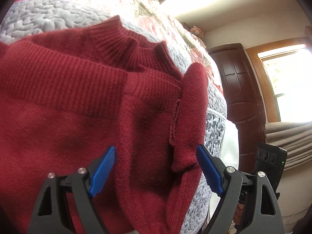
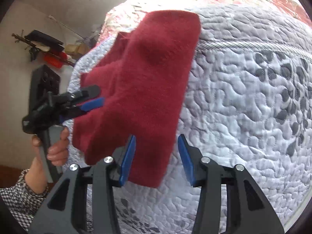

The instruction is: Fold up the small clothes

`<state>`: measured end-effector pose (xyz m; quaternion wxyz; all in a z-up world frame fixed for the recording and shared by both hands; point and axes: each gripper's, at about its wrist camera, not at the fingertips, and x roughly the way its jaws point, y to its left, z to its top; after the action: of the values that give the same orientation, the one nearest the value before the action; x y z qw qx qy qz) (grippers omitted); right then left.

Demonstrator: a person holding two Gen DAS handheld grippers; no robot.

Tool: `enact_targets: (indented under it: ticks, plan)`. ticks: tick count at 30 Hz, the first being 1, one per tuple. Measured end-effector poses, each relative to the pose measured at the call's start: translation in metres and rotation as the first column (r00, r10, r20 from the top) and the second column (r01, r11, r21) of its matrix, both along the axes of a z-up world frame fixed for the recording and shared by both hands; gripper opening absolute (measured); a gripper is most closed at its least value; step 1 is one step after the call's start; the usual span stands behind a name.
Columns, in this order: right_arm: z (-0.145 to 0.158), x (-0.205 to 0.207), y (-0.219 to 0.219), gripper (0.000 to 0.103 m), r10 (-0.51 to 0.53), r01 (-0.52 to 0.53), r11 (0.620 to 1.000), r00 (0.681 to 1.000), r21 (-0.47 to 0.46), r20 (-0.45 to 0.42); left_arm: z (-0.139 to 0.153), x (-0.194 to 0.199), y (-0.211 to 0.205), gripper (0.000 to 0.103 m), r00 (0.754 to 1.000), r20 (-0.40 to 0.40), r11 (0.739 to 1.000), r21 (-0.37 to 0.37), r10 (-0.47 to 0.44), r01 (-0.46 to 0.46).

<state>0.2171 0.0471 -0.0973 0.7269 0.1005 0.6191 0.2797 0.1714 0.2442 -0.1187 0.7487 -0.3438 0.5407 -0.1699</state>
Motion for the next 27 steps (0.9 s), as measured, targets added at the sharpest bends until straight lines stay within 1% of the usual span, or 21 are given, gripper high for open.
enact_targets:
  ticks: [1,4,7,9,11,13,17,18,20,23,25,27]
  plan:
    - [0.002,0.004,0.005,0.046,0.003,-0.003,1.000,1.000,0.021,0.008,-0.003,-0.002,0.006,0.084,1.000,-0.007,1.000,-0.011,0.020,-0.020]
    - [-0.004,0.020,0.027,0.046,0.029,-0.028,0.999,0.999,-0.027,0.022,-0.008,-0.002,0.013,0.084,0.998,-0.023,0.998,-0.039,0.053,-0.054]
    - [-0.020,0.028,0.051,0.044,0.074,-0.074,0.996,0.997,-0.040,-0.014,-0.008,0.002,0.012,0.084,0.999,-0.014,0.999,-0.036,0.032,-0.033]
    - [-0.030,0.027,0.067,0.044,0.115,-0.116,0.991,0.993,-0.060,-0.021,-0.011,0.007,0.008,0.084,1.000,-0.010,0.999,-0.035,0.021,-0.021]
    - [-0.036,0.024,0.078,0.044,0.144,-0.145,0.986,0.989,-0.087,-0.021,-0.015,0.012,0.007,0.084,1.000,-0.012,0.998,-0.057,0.023,-0.024]
    - [-0.039,0.022,0.080,0.045,0.152,-0.152,0.983,0.988,-0.102,-0.008,-0.017,0.018,0.000,0.084,1.000,-0.006,0.997,-0.077,0.020,-0.021]
    - [-0.041,0.019,0.066,0.044,0.133,-0.134,0.989,0.991,-0.064,-0.019,-0.011,0.026,-0.015,0.085,0.999,0.033,0.997,-0.071,-0.037,0.040]
    - [-0.040,0.020,0.060,0.044,0.128,-0.129,0.990,0.991,-0.056,-0.024,-0.008,0.026,-0.018,0.085,0.997,0.046,0.997,-0.057,-0.056,0.058]
    - [-0.037,0.018,0.052,0.044,0.128,-0.129,0.990,0.992,-0.050,-0.025,-0.003,0.028,-0.028,0.085,0.993,0.066,0.995,-0.003,-0.099,0.099]
    - [-0.032,0.014,0.039,0.044,0.121,-0.123,0.991,0.992,-0.056,-0.025,-0.001,0.031,-0.045,0.086,0.983,0.077,0.985,0.072,-0.164,0.159]
    - [-0.030,0.011,0.029,0.044,0.114,-0.116,0.991,0.993,-0.063,-0.026,-0.002,0.033,-0.052,0.086,0.979,0.073,0.977,0.112,-0.191,0.182]
    - [-0.026,0.007,0.014,0.046,0.105,-0.106,0.991,0.994,-0.077,-0.020,-0.004,0.037,-0.058,0.085,0.979,0.052,0.971,0.145,-0.197,0.188]
